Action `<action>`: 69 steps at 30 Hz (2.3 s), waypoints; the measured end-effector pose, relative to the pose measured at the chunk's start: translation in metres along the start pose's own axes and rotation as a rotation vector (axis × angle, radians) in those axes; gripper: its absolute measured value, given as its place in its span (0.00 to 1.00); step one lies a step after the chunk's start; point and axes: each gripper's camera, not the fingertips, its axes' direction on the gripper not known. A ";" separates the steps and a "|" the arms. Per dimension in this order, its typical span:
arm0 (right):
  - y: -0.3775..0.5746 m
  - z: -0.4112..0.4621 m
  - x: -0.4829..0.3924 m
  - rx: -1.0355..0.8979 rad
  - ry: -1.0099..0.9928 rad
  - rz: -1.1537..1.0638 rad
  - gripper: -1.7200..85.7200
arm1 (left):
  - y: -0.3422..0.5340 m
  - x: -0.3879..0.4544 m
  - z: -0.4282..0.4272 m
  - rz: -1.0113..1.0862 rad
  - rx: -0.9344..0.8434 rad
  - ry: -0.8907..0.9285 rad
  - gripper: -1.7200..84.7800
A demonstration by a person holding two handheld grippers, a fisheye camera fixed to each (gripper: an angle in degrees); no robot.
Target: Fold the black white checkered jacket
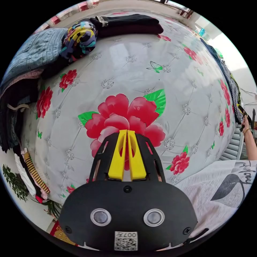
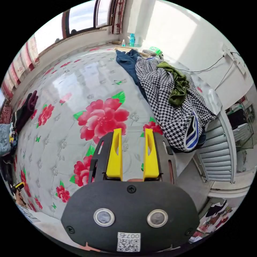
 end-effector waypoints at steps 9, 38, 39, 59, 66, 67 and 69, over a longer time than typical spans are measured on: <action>-0.011 0.049 0.123 -0.230 0.073 0.168 0.11 | -0.010 0.037 0.013 0.028 -0.025 -0.136 0.01; 0.039 -0.590 0.054 0.930 -1.383 -0.407 0.02 | 0.193 0.026 -0.183 -0.055 0.631 0.411 0.08; 0.064 -0.583 0.008 0.850 -1.406 -0.480 0.02 | 0.206 0.033 -0.200 0.001 0.675 0.402 0.09; 0.405 -0.341 -0.507 0.002 -0.943 -1.216 0.16 | 0.331 -0.078 -0.163 -0.176 0.579 0.481 0.14; 0.427 -0.274 -0.544 -0.093 -0.629 -1.286 0.17 | 0.271 -0.084 -0.158 -0.132 0.459 0.552 0.14; 0.435 -0.273 -0.559 -0.072 -0.623 -1.325 0.17 | 0.260 -0.084 -0.158 -0.120 0.438 0.563 0.15; 0.443 -0.271 -0.583 -0.063 -0.644 -1.378 0.17 | 0.244 -0.082 -0.156 -0.106 0.390 0.579 0.15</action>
